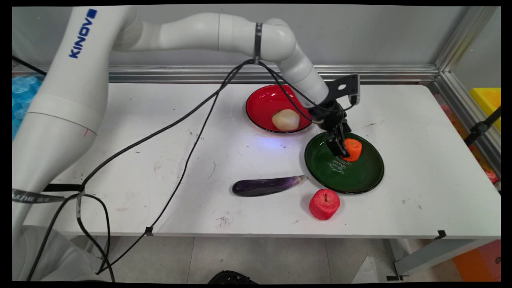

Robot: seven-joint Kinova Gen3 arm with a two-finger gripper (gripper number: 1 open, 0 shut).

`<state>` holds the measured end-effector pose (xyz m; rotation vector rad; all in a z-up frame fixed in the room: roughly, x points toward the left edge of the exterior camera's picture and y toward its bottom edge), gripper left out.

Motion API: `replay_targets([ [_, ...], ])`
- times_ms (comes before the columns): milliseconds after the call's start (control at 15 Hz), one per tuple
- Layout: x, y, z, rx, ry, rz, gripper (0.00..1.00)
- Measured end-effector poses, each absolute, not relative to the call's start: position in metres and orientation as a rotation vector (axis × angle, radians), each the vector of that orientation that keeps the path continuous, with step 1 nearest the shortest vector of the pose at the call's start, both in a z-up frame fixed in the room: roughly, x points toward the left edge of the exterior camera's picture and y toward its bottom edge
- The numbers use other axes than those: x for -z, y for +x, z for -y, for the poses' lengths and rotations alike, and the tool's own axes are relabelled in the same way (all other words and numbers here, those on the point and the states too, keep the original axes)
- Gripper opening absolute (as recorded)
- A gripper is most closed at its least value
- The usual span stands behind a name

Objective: Pick up the mandarin from the green plate, then place the picked object on the table

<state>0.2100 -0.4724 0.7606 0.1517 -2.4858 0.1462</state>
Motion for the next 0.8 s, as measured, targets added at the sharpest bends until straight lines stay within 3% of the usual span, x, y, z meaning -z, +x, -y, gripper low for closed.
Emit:
replay_targets([
  [200, -0.754, 0.201, 0.475, -0.133, 0.142, 2.493, 1.00],
  [267, -0.753, 0.199, 0.475, -0.129, 0.138, 2.495, 0.00],
  [800, -0.772, 0.203, 0.465, -0.136, 0.131, 2.499, 0.00],
])
